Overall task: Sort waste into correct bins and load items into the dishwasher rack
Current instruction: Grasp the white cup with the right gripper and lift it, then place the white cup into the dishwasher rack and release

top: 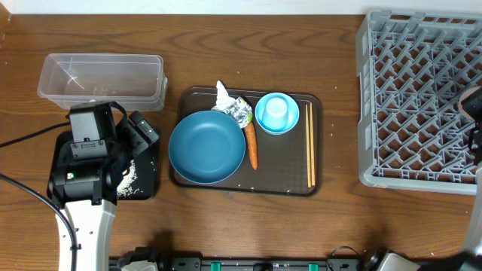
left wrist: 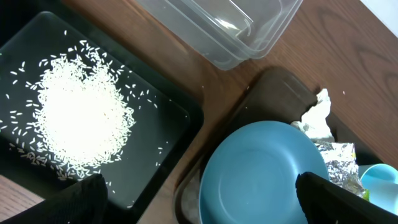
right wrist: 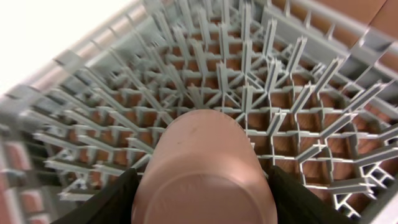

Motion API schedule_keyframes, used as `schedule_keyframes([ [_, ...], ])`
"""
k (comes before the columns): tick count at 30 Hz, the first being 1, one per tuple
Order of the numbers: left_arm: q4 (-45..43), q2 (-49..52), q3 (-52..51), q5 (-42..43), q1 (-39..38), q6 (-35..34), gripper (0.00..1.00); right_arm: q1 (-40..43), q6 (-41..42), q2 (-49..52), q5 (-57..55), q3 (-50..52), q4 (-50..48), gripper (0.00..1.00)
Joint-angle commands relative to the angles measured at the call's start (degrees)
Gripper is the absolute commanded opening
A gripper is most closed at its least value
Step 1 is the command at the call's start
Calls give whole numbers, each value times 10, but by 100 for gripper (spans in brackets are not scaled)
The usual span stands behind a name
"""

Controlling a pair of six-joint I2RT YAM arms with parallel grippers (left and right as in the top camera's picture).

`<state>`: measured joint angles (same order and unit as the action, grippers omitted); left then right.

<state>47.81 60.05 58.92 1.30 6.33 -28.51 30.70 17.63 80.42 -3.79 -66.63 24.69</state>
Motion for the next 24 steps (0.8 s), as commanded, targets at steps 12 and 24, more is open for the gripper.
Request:
schedule_keyframes([
  [12, 2, 2, 10, -5, 2, -1, 100, 7, -10, 60, 49, -10, -11, 79],
  [24, 2, 2, 10, -5, 2, -1, 100, -60, -10, -10, 181, -14, 19, 91],
])
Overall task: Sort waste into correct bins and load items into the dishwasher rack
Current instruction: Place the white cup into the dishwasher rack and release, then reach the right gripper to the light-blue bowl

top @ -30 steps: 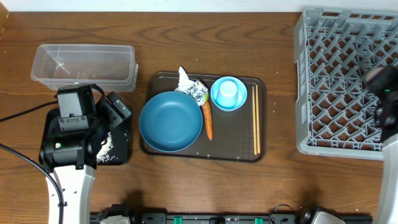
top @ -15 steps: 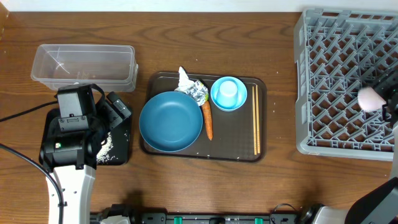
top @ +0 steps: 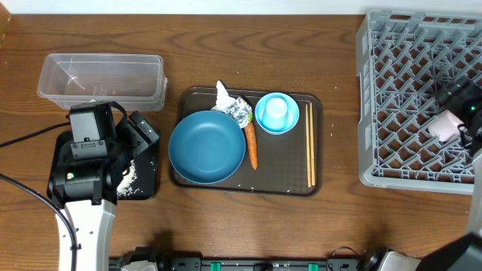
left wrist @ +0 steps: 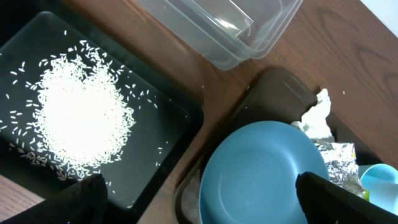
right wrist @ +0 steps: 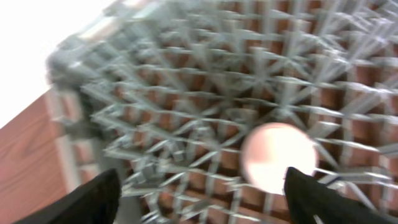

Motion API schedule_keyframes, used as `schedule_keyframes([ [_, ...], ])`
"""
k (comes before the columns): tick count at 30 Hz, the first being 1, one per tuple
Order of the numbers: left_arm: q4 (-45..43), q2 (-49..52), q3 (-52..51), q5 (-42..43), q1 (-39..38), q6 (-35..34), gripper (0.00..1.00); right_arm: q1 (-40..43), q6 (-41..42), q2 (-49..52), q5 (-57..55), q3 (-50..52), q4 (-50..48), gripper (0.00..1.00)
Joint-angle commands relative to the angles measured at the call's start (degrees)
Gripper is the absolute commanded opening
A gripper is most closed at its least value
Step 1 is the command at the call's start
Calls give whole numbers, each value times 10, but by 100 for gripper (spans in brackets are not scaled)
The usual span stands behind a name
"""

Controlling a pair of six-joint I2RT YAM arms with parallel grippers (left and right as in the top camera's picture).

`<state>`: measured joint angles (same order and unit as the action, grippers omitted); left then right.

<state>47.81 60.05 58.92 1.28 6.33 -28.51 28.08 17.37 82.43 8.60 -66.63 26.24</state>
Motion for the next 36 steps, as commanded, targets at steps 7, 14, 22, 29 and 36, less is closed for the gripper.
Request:
schedule_keyframes([
  [7, 2, 2, 10, -5, 2, -1, 100, -164, 8, -27, 196, -11, -10, 99],
  [14, 2, 2, 10, -5, 2, -1, 100, -334, -44, 35, 71, -11, -22, 99],
  [22, 2, 2, 10, -5, 2, -1, 100, -499, -54, 109, -55, -11, -59, 99],
  [29, 2, 2, 10, -5, 2, -1, 100, -572, -54, 155, -129, -12, -78, 99],
  [36, 2, 2, 10, -5, 2, -1, 99, -585, -51, 179, -145, -12, -82, 99],
])
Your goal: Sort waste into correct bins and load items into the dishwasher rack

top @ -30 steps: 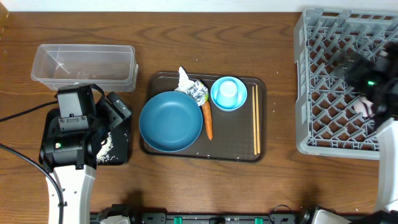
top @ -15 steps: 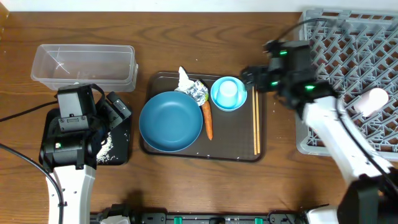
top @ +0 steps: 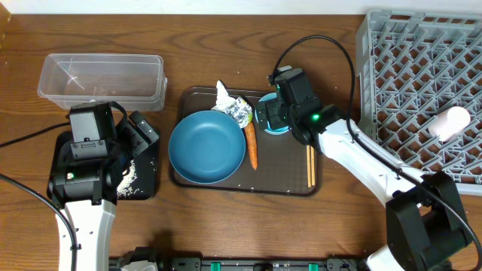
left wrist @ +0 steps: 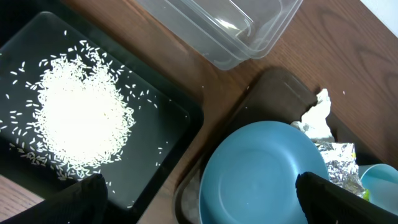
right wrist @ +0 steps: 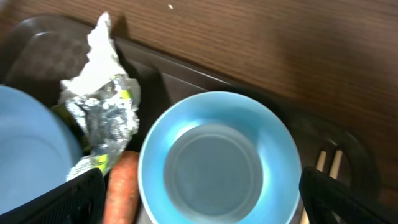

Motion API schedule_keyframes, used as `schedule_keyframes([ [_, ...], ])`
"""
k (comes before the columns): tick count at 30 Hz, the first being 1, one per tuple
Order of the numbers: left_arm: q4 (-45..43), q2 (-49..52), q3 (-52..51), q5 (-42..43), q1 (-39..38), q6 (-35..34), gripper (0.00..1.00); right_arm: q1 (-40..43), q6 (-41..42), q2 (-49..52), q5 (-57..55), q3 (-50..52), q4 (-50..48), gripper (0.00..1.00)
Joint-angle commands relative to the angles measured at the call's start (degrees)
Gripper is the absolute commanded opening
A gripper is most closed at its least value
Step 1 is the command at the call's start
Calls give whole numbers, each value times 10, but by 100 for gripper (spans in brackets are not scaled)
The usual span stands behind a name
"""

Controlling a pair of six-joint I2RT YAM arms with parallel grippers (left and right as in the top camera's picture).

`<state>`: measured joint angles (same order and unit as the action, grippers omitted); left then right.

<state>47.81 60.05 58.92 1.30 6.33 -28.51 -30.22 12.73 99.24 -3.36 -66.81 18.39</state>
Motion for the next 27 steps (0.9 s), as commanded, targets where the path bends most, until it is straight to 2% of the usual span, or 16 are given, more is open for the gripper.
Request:
schedule_keyframes([
  [1, 2, 2, 10, -5, 2, -1, 99, -2, 0, 14, -27, -10, -3, 99],
  [14, 2, 2, 10, -5, 2, -1, 100, -7, 5, 65, -24, -10, -39, 96],
  [19, 2, 2, 10, -5, 2, -1, 100, -7, 5, 68, -24, -10, -42, 84],
  [22, 2, 2, 10, -5, 2, -1, 100, -7, 6, 68, -24, -10, -42, 73],
  [27, 2, 2, 10, -5, 2, -1, 100, -7, 20, 67, -22, -18, -39, 64],
])
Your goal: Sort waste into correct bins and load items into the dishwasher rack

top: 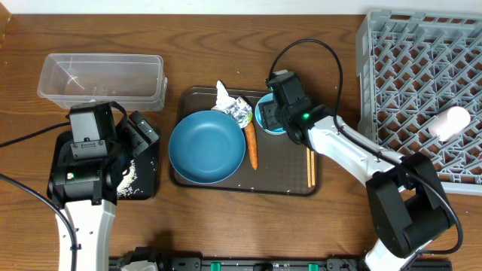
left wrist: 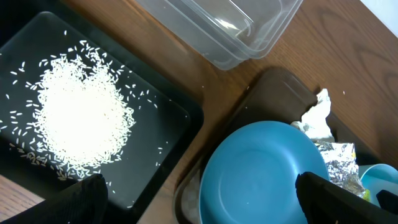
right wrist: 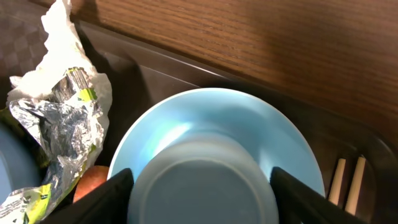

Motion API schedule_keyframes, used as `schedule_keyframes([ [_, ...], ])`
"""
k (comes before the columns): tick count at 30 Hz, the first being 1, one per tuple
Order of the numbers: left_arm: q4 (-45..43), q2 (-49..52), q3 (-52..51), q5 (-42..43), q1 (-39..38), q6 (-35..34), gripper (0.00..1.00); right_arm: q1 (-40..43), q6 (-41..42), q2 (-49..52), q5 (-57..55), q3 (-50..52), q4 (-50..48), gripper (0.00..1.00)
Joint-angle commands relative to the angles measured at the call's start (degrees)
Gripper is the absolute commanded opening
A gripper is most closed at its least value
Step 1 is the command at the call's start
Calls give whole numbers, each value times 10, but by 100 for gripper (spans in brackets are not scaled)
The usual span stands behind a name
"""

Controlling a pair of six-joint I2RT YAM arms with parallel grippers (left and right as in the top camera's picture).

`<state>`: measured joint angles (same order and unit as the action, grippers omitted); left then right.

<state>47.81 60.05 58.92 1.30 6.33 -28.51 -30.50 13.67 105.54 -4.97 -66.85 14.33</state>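
On the brown tray (top: pixel 286 181) an upturned light blue cup (right wrist: pixel 199 180) stands on a light blue saucer (right wrist: pixel 280 134). My right gripper (right wrist: pixel 202 196) is shut on the cup, one finger against each side. Beside it lie a crumpled foil wrapper (right wrist: pixel 59 115), white tissue (top: pixel 222 94), a carrot (top: pixel 251 145), a dark blue plate (top: pixel 207 147) and chopsticks (top: pixel 309 154). A pink cup (top: pixel 450 120) lies in the grey dishwasher rack (top: pixel 407 75). My left gripper (left wrist: pixel 202 199) hangs open, holding nothing, over the gap between the black tray and the plate.
A clear plastic container (top: pixel 102 75) stands at the back left. A black tray with spilled rice (left wrist: pixel 81 118) lies under my left arm. The right arm's cable (top: pixel 309 45) loops over the table behind the brown tray.
My right gripper was wide open a little above the light blue cup. Now it is lower and its fingers have shut on the cup's sides. The left arm has not moved.
My right gripper first held the pink cup over the rack. Then it was open, with the pink cup lying in the rack. Later it was open above the light blue cup on the tray, and now it grips that cup. The left arm stayed still throughout.
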Motion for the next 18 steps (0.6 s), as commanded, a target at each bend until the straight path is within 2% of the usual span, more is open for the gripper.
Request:
schedule_keyframes([
  [1, 2, 2, 10, -5, 2, -1, 99, -4, 11, 3, -6, -24, 8, 63],
  [5, 2, 2, 10, -5, 2, -1, 99, 5, 9, -10, -9, -67, 57, 53],
  [10, 2, 2, 10, -5, 2, -1, 99, 35, -1, -42, -10, -138, 130, 47],
  [13, 2, 2, 10, -5, 2, -1, 99, 67, -10, -67, -30, -177, 172, 48],
  [18, 2, 2, 10, -5, 2, -1, 99, 164, -36, -114, -67, -229, 219, 49],
])
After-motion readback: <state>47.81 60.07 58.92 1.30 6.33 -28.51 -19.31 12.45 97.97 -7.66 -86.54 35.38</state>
